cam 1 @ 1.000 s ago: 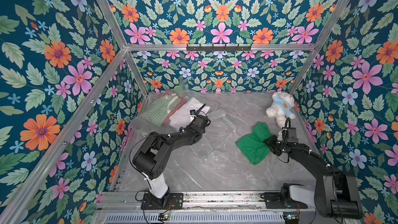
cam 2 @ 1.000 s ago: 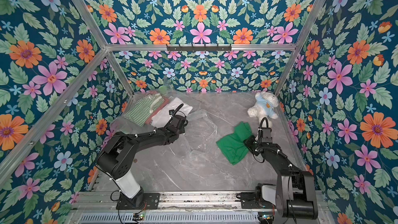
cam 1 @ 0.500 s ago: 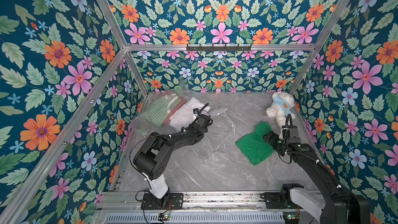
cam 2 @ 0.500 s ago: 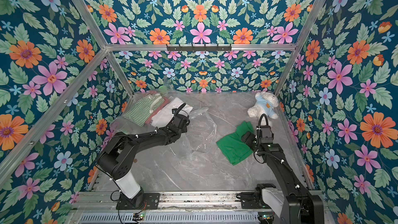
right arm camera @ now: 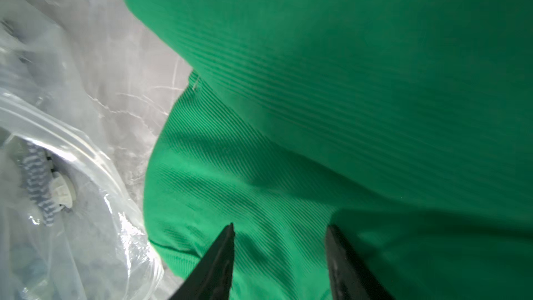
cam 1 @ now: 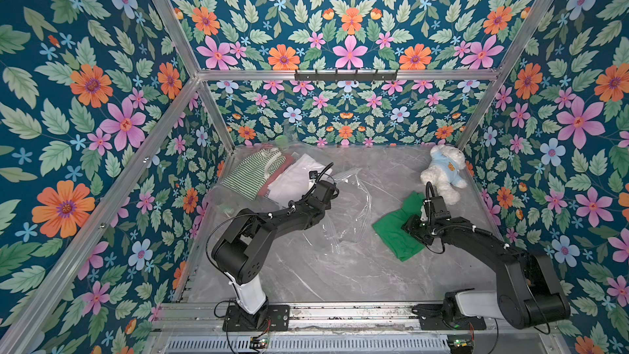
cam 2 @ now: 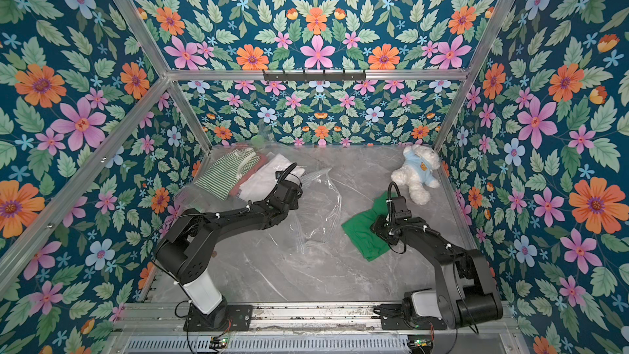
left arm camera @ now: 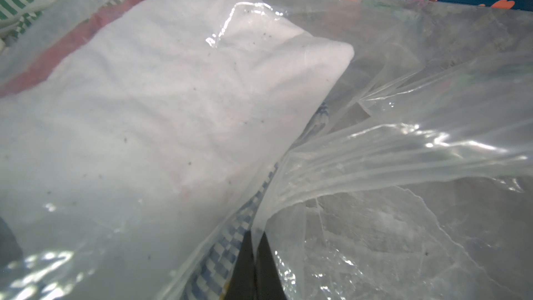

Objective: Take the tank top out of the vacuum bag
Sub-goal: Move the tank top to the center of the board.

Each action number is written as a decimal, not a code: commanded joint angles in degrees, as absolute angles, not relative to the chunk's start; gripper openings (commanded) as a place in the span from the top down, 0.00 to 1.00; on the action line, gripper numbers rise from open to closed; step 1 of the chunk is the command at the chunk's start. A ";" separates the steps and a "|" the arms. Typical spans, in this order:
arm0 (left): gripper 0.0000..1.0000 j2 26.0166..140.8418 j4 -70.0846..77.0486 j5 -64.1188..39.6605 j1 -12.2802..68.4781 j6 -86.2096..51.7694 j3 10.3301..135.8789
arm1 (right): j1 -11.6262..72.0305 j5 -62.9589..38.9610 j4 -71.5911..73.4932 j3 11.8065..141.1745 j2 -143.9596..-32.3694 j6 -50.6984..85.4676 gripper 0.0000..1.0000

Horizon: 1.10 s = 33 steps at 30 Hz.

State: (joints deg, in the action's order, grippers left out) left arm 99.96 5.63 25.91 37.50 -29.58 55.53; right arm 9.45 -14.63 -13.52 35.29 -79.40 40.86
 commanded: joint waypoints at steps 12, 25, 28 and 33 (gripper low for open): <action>1.00 98.96 7.38 26.45 37.53 -29.66 54.14 | 19.00 -20.00 -3.80 46.74 -91.64 42.04 0.31; 1.00 97.83 8.61 28.15 37.53 -29.79 53.26 | 6.06 -17.50 -0.79 29.06 -71.52 58.37 0.18; 1.00 97.82 8.70 28.36 37.53 -29.79 53.19 | 6.06 -20.64 3.06 27.02 -72.42 61.98 0.20; 1.00 97.74 8.70 27.95 37.53 -30.14 53.17 | 6.45 -24.43 12.73 23.86 -78.68 68.91 0.29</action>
